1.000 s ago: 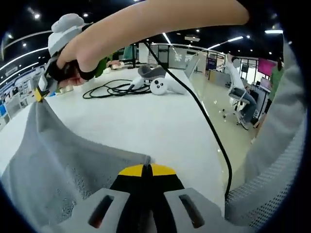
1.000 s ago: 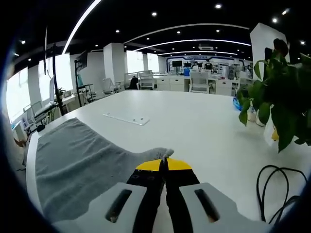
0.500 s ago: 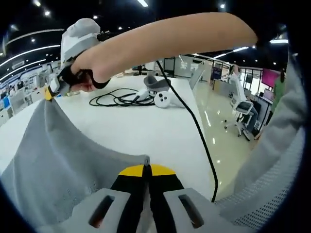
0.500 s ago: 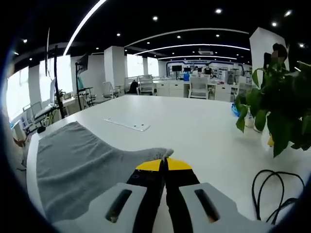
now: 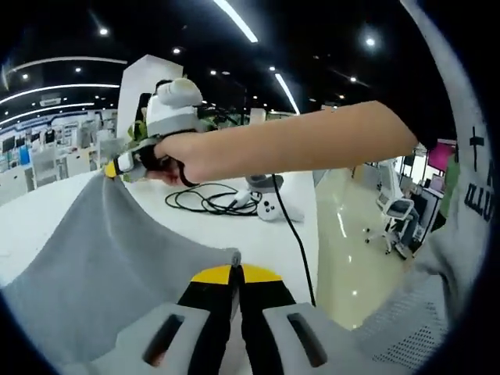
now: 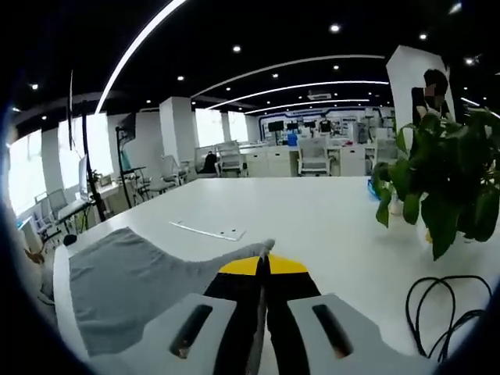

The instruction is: Fold the towel on the table until its edges align and the towel forms a compact rectangular stack.

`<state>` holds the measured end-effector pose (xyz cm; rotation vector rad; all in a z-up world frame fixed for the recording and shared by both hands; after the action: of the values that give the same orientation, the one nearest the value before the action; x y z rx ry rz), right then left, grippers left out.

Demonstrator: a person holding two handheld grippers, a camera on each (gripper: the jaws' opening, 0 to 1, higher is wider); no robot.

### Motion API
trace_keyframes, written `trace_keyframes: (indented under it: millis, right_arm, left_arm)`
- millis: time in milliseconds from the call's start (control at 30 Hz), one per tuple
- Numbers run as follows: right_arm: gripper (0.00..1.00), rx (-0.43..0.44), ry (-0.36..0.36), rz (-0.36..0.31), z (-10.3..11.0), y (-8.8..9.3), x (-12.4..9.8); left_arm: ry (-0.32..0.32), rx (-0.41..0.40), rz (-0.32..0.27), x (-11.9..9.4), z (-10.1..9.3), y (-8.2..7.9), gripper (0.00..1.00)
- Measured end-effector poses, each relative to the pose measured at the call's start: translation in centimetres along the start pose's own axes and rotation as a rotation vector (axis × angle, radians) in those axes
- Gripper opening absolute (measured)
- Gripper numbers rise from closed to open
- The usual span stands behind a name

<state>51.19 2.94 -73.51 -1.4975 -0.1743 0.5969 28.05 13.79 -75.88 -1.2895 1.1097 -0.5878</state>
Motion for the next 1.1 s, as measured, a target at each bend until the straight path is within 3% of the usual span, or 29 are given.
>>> trace_keyframes:
  millis: [200,367,800,1100]
  right_arm:
    - [0.00,0.023,0.010,-0.011,1.3,-1.2,0.3]
    - [0.00,0.054,-0.003,-0.020,2.5,-1.7,0.6]
    - [0.00,0.095,-0.068,-0.084,6.6,-4.7,3.0]
    - [0.00,0.105,-0.090,-0.125,9.9,-7.4,3.4]
  left_arm:
    - [-0.051,-0.021,-0.079,-3.3,1.0,-2.0,0.02]
    - [-0.082,-0.053,-0.107,-5.8,2.0,-3.0,0.02]
    - [-0.171,-0.111,-0.168,-12.1,3.4,-4.0,0.02]
    - [-0.252,-0.163,-0.273,-16.7,5.2,-4.9,0.02]
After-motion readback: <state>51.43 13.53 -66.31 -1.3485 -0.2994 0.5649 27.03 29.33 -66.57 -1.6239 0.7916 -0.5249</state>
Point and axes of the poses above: the point that each gripper's makers call its tool centre point, and the gripper's own axes: x roughly forward along the fingers, z roughly to its left, y roughly out of its underside, the point moved 7 cm from there along -x, roughly backward along the fingers, and after that the axes turned 2 degrees about -x, right-handed, at the moved point
